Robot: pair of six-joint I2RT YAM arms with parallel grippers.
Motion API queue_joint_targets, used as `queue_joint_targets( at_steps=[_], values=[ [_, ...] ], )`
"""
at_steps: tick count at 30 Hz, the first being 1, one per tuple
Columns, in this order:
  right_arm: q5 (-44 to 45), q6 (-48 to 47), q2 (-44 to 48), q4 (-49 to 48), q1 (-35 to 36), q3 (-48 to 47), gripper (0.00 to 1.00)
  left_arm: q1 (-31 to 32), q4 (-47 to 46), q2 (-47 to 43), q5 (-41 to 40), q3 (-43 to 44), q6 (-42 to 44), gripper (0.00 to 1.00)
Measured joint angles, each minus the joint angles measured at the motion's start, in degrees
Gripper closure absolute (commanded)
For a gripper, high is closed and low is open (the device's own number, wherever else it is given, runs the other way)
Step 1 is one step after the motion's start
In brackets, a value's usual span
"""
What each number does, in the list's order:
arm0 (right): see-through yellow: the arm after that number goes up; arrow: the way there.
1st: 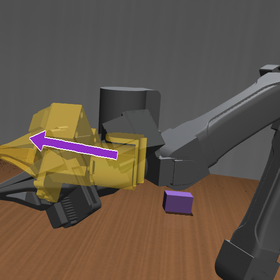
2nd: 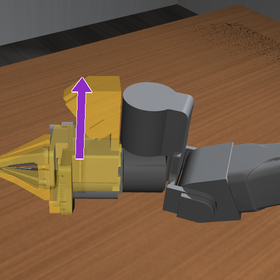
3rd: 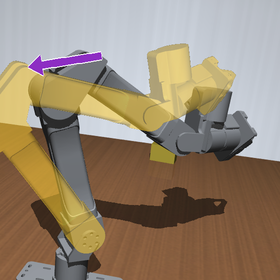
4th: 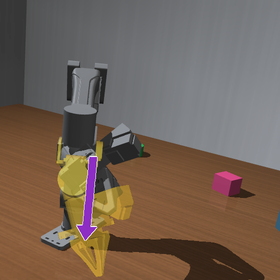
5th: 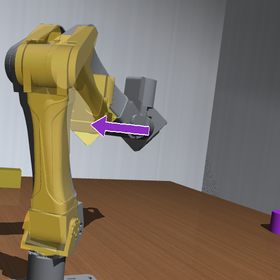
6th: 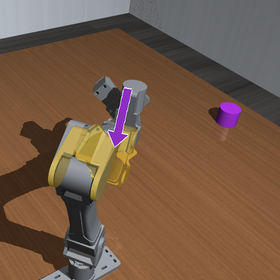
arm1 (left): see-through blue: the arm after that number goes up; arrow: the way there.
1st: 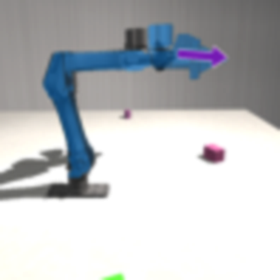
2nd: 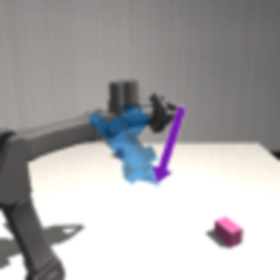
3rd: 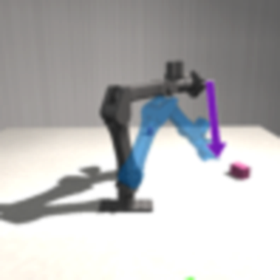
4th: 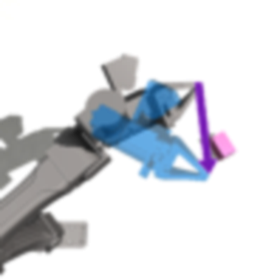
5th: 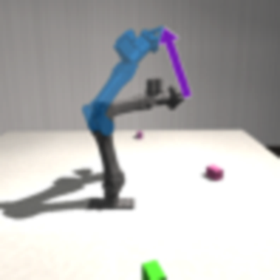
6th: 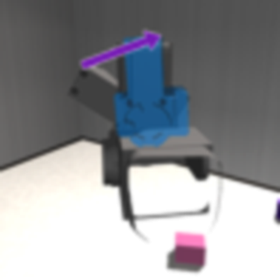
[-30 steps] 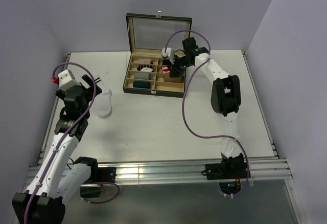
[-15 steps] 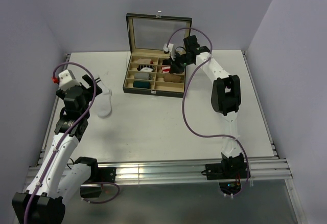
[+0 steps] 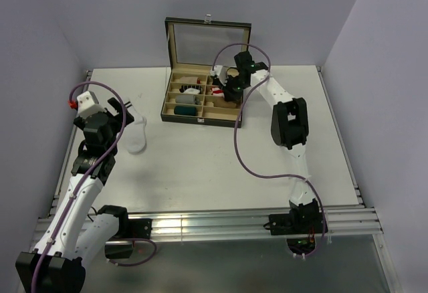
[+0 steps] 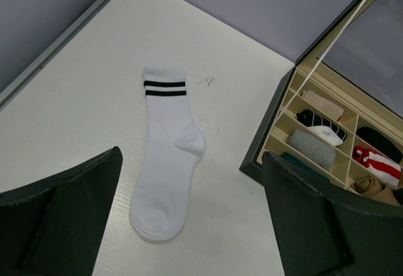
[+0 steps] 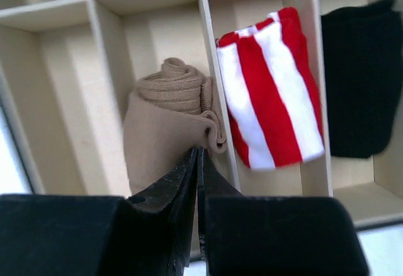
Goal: Roll the socks
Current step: Place the sock in the storage box.
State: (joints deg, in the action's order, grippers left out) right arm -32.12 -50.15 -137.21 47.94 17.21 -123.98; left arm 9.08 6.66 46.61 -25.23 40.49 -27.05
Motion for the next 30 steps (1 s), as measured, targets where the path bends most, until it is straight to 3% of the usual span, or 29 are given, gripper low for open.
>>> queue_joint_targets(
  at_steps=[6,12,30],
  values=[
    [7.96,-0.68,-3.98,-1.36,2.64,-2.01,0.89,-0.13,0.00,0.00,0.07,0.00,0.00,0.02],
    [9.73,-0.39,-3.78,-2.27,2.91,-1.57,0.88,-0.15,-0.02,-0.02,0.42,0.00,0.00,0.02],
    [11.47,-0.59,7.91,-5.18,2.95,4.66,0.82,-0.15,-0.63,-2.43,0.98,-0.94,0.00,0.02]
  ],
)
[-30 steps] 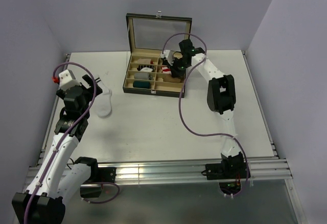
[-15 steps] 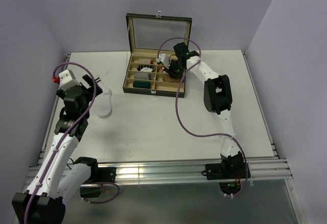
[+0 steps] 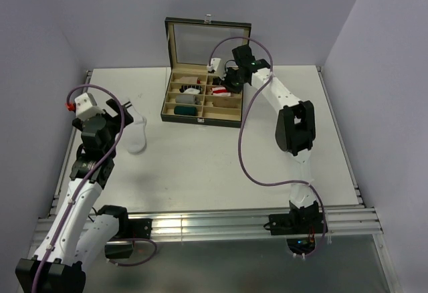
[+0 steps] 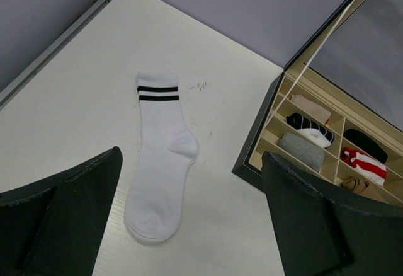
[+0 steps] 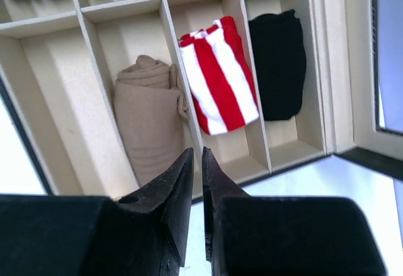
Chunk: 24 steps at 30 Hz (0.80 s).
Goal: Roll the socks
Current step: Place the sock in the storage box.
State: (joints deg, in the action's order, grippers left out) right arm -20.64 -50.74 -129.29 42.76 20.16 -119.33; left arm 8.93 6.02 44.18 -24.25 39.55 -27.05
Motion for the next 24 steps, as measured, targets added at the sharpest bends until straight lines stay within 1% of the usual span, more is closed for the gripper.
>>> queue_joint_targets(
  at_steps=[3,6,8,12,13,14,16,19,24],
  values=[
    [0.68,1.92,2.40,-0.22,0.00,1.53,0.82,0.00,-0.42,-0.46,0.07,-0.07,0.00,0.02],
    [1.42,6.29,6.12,-1.90,0.00,5.40,0.82,-0.02,-0.68,-1.36,0.11,-0.22,-0.04,0.02],
    [2.23,10.84,9.22,-4.57,0.02,9.01,0.81,-0.15,-0.81,-2.16,0.33,-0.44,-0.09,0.01],
    [4.33,23.67,16.37,-10.99,0.04,16.22,0.78,-0.50,-0.81,-3.54,0.44,-0.57,-0.22,0.01],
    [4.96,27.10,17.86,-12.63,0.07,17.66,0.72,-0.50,-0.81,-3.69,0.50,-0.57,-0.28,0.01],
    [5.44,30.64,19.52,-14.51,0.07,19.32,0.58,-0.50,-0.81,-3.87,0.66,-0.57,-0.52,0.01],
    [6.82,38.34,23.04,-18.12,0.11,23.02,0.53,-0.57,-0.79,-3.98,1.40,-0.59,-0.90,0.01],
    [8.09,47.45,27.61,-22.43,0.11,28.72,0.50,-0.59,-0.66,-3.98,2.12,-0.66,-1.16,0.01],
    [10.49,60.98,35.26,-27.61,0.13,40.98,0.50,-0.44,-0.11,-3.82,2.82,-0.66,-1.31,0.01]
  ],
)
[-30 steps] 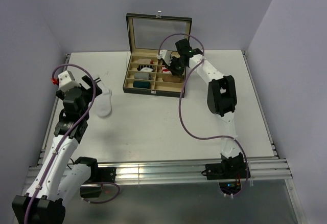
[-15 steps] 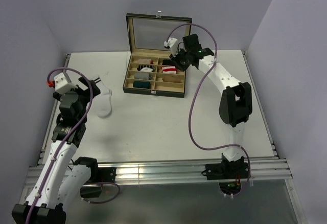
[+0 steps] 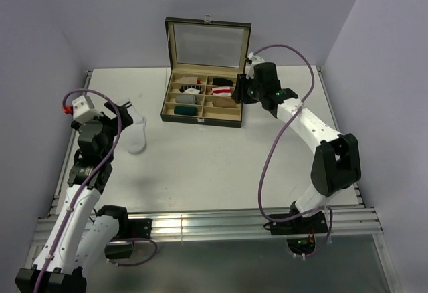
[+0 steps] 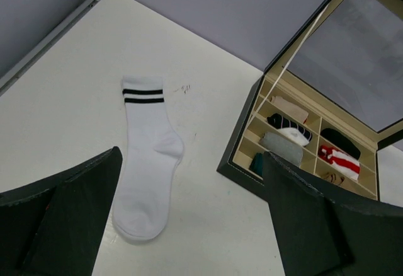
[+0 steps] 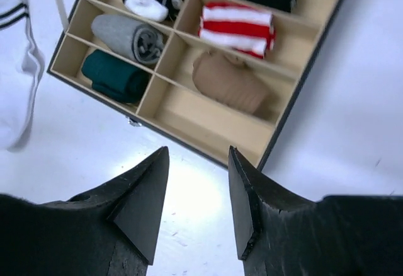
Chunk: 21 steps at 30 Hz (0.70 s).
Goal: Roll the socks
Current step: Place the sock in the storage box, then adjust the storage box at the center of the board.
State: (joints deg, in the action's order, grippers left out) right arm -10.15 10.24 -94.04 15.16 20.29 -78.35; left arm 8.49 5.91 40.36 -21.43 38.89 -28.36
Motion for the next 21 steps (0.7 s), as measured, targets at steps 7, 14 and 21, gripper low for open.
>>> queue_joint_targets(
  at_steps=[7,14,21],
  values=[
    [4.55,12.44,6.10,-1.66,0.20,15.52,0.50,0.24,3.69,6.12,1.44,1.03,-0.83,0.01],
    [4.74,17.09,3.63,-2.62,2.36,21.24,0.50,0.17,8.09,12.44,3.54,3.21,-1.27,0.01],
    [4.74,18.47,-6.23,-5.03,2.82,17.70,0.50,-0.04,8.81,12.66,3.61,3.37,-1.27,0.01]
  ],
)
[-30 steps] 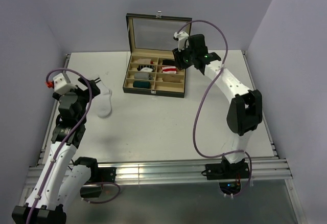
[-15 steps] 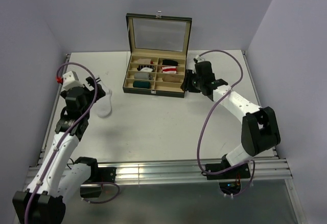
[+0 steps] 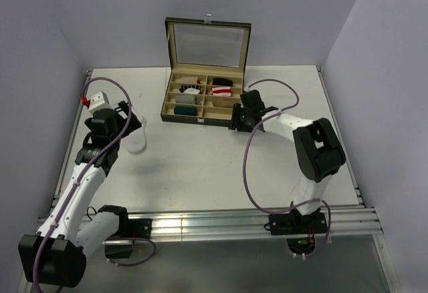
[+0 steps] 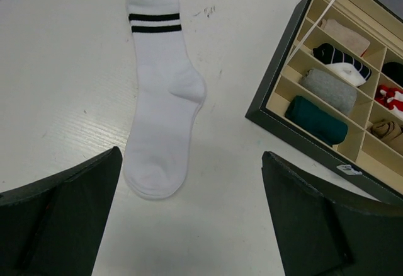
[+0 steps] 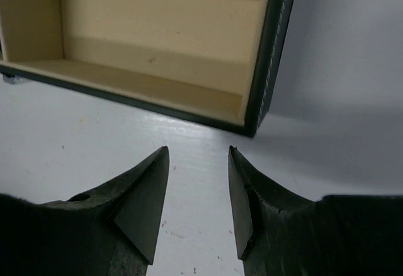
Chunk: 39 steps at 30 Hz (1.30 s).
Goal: Roll the socks
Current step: Adjust the storage box at the center of the board, then move the sock to the center of the board.
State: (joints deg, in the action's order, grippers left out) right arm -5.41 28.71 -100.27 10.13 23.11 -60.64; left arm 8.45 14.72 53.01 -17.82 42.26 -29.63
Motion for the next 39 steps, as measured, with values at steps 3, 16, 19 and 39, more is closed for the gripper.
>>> queue_joint_targets(
  at_steps=[3,16,19,39],
  values=[
    [-0.15,-0.02,-4.48,-0.31,0.00,-3.82,0.50,-0.07,0.15,0.11,0.00,0.02,0.02,0.01],
    [-1.79,-1.38,-11.37,-0.50,-0.07,-14.21,0.50,-0.46,0.09,3.08,1.18,0.22,0.20,0.01],
    [-4.13,-1.36,-8.46,-3.13,-0.07,-10.43,0.49,-0.55,0.11,5.90,2.45,0.59,0.28,0.01],
    [-7.37,-2.62,38.29,-9.49,-0.13,20.98,0.42,-1.64,5.22,42.23,14.43,13.31,-5.25,0.02]
  ],
)
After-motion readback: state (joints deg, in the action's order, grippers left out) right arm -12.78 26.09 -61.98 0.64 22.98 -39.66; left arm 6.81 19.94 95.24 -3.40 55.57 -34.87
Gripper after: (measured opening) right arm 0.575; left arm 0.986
